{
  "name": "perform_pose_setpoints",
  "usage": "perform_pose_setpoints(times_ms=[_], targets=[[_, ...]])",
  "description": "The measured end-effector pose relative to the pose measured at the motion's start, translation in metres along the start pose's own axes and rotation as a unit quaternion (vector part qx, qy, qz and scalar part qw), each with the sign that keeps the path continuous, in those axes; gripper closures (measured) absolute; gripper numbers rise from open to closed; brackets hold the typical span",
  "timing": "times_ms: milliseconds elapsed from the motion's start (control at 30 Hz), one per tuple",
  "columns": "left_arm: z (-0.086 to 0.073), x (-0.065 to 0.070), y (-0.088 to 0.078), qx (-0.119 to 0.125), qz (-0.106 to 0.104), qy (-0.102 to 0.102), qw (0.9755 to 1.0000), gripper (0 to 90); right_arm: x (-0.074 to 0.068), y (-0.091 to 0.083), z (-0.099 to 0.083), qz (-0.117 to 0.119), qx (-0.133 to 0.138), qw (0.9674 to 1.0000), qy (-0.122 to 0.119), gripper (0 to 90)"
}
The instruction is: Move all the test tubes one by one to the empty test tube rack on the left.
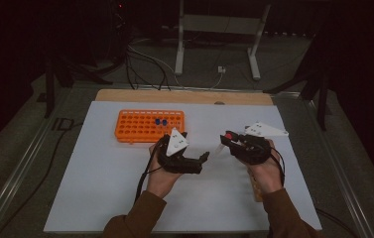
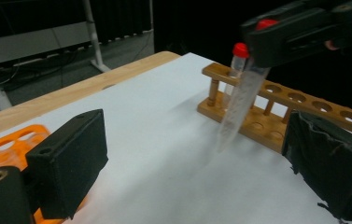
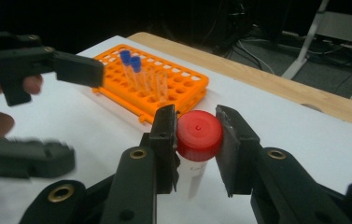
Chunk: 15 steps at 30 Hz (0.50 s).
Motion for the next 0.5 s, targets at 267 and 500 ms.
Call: perform_pose_setpoints(times_ms=[267,500], targets=[[-0.003,0.017,0.015,-0.009,-0.003,0.021,0.9997,17.5,-0.012,0.012,0.0,0.02,-0.004,0.9998,0.002,70.1],[-0.008,0.02,0.023,-0.009,-0.001,0.025,0.9996,40.8,-0.02,0.018,0.002,0.036,-0.004,0.9993,0.003,70.1]])
Point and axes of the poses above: each handheld gripper's, and its own axes: y roughly forward along the jaws, z roughly out of its top, x roughly to its right, the point moved 5 cm from there along y, roughly forward along the jaws, and after that the axes turned 11 degrees about z, right-handed, at the moved point
